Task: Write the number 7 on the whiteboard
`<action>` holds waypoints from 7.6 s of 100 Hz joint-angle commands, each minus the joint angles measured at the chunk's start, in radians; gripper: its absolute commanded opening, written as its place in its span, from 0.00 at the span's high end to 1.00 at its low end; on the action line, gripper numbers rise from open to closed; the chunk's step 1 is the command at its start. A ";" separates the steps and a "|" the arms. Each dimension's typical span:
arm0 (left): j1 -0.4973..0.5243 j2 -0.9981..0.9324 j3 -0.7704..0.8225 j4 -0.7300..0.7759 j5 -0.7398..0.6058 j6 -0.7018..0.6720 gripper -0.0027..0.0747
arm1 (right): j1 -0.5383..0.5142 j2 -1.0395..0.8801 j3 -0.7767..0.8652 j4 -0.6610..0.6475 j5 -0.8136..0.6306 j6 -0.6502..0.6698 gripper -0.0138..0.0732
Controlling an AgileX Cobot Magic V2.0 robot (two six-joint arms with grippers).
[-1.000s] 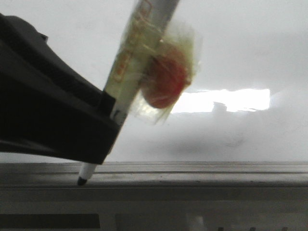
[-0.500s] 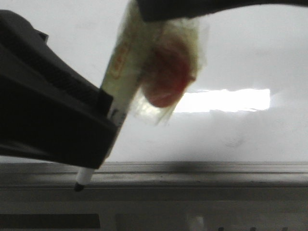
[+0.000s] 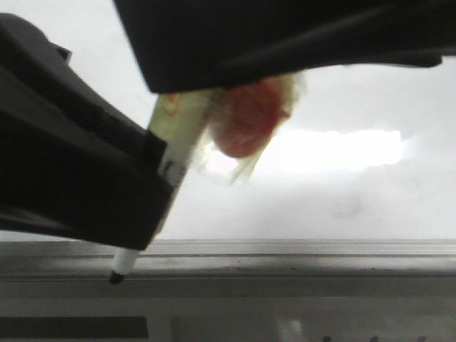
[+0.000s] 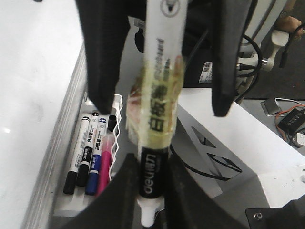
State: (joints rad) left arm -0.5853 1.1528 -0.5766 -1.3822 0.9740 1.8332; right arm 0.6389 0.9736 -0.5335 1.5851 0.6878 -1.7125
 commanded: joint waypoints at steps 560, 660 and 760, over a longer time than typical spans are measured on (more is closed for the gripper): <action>0.170 -0.674 0.220 -0.230 -0.666 -0.377 0.99 | 0.118 0.038 -0.033 -1.678 -1.215 1.328 0.89; 0.170 -0.674 0.220 -0.230 -0.666 -0.377 0.99 | 0.055 0.096 -0.033 -1.618 -1.087 1.285 0.89; 0.170 -0.674 0.220 -0.230 -0.666 -0.377 0.99 | 0.160 -0.003 0.018 -1.491 -0.735 1.240 0.89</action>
State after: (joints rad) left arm -0.4171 0.4735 -0.3312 -1.5845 0.2965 1.4653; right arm 0.7695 0.9709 -0.5190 0.0668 -0.0706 -0.4560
